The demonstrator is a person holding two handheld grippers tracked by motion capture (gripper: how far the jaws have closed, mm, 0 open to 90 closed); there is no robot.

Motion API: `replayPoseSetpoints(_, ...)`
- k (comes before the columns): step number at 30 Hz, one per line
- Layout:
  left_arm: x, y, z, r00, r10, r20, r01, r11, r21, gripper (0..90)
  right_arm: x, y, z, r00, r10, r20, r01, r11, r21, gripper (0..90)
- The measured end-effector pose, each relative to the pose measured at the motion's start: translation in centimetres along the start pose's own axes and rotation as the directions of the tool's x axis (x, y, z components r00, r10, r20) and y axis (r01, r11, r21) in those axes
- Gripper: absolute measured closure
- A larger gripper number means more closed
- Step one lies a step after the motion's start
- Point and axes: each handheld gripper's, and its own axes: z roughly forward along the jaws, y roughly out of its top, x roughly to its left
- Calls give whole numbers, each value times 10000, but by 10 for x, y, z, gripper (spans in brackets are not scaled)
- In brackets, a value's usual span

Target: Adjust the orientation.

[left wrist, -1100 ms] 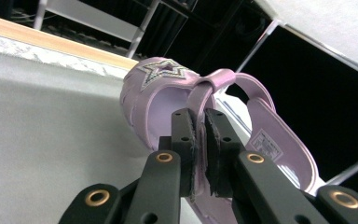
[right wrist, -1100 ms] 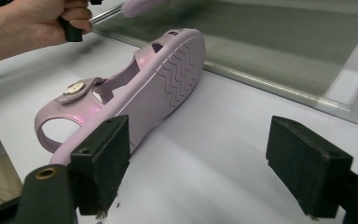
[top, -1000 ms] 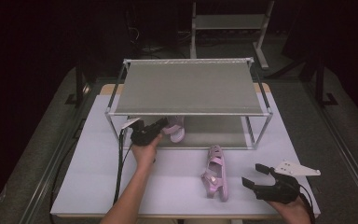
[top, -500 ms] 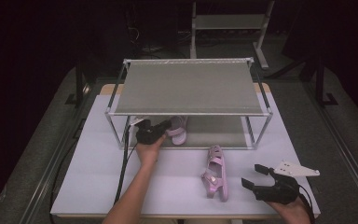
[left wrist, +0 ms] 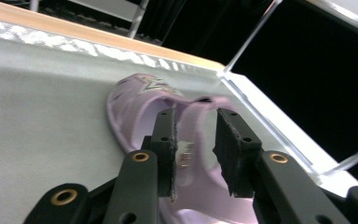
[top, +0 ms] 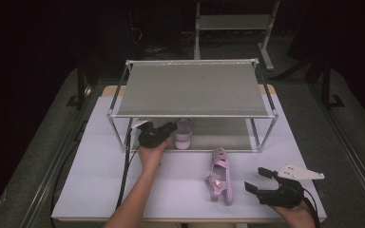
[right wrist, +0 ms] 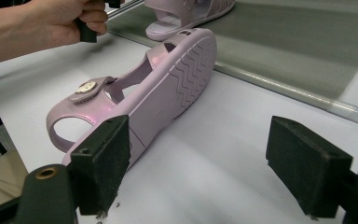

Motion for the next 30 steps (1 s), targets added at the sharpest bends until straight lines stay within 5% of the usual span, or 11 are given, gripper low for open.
replayPoseSetpoints(4, -6, -4, -10, 9987, -402, 300, 411, 9987, -299, 664, 3, 4, -3, 9997, 99, -216, -103, 9998, -193, 261)
replayPoseSetpoints(14, -20, -19, -41, 9991, 41, 422, -30, 9996, -279, 617, 16, 19, -5, 9950, -77, -993, 15, 9981, -624, 546)
replayPoseSetpoints(17, -27, -19, -49, 9978, 149, 643, -130, 9995, -289, 608, 22, 25, 2, 9928, -275, -1162, 230, 9990, -393, 640)
replayPoseSetpoints(30, -36, -23, -71, 9947, 221, 1009, -212, 9997, -99, 502, 36, 38, 28, 9851, -619, -1607, 695, 9967, 426, 774)
